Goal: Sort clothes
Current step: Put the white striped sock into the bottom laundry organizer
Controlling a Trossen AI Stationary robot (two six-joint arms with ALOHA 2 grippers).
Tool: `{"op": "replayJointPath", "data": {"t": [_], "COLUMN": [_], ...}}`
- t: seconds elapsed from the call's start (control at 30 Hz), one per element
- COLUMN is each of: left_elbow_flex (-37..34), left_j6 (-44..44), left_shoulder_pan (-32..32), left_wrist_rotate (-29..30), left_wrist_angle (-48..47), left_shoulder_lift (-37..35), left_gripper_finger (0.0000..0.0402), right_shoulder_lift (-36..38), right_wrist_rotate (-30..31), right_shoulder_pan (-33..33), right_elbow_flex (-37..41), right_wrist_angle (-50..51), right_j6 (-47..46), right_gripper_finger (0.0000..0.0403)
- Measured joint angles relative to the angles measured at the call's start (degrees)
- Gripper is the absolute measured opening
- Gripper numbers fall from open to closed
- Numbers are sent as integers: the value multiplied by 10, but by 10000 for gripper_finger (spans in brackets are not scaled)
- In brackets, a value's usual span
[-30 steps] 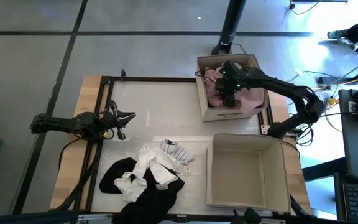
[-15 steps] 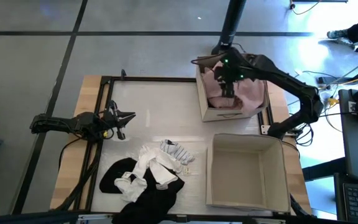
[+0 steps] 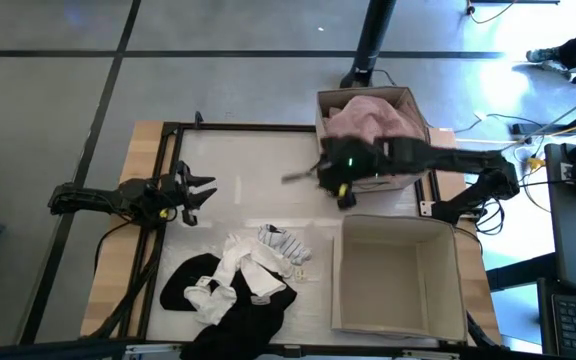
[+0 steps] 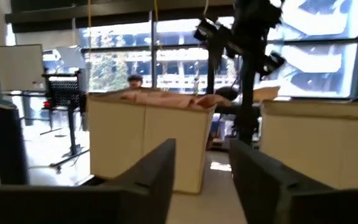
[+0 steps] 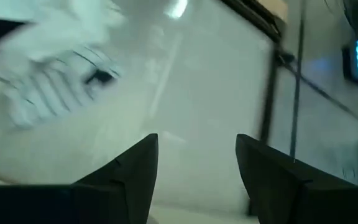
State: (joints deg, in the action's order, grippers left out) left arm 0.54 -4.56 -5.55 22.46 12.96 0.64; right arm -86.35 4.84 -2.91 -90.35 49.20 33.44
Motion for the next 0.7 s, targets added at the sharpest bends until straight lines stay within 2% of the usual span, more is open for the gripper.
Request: {"op": "replayJointPath", "data": {"t": [0.17, 0.3, 0.47, 0.7], "left_elbow_flex": [21, 66, 152, 333], "left_j6": [3, 9, 11, 58], "left_shoulder_pan": [0, -1, -7, -49], "left_wrist_rotate": [-17, -20, -38, -60], "left_wrist_angle": [1, -8, -29, -195], "left_shoulder_lift": [23, 85, 234, 479], "left_gripper_finger": [210, 222, 215, 210], "right_shoulder_lift": [4, 46, 118, 182], "right_wrist_rotate": [-25, -11, 94, 253], "right_shoulder_pan": [79, 144, 236, 362], "right_elbow_flex": [56, 108, 196, 335], "right_wrist_angle": [-47, -116, -179, -341], "right_j6": [-9, -40, -113, -184], "right_gripper_finger": [215, 215, 215, 215]}}
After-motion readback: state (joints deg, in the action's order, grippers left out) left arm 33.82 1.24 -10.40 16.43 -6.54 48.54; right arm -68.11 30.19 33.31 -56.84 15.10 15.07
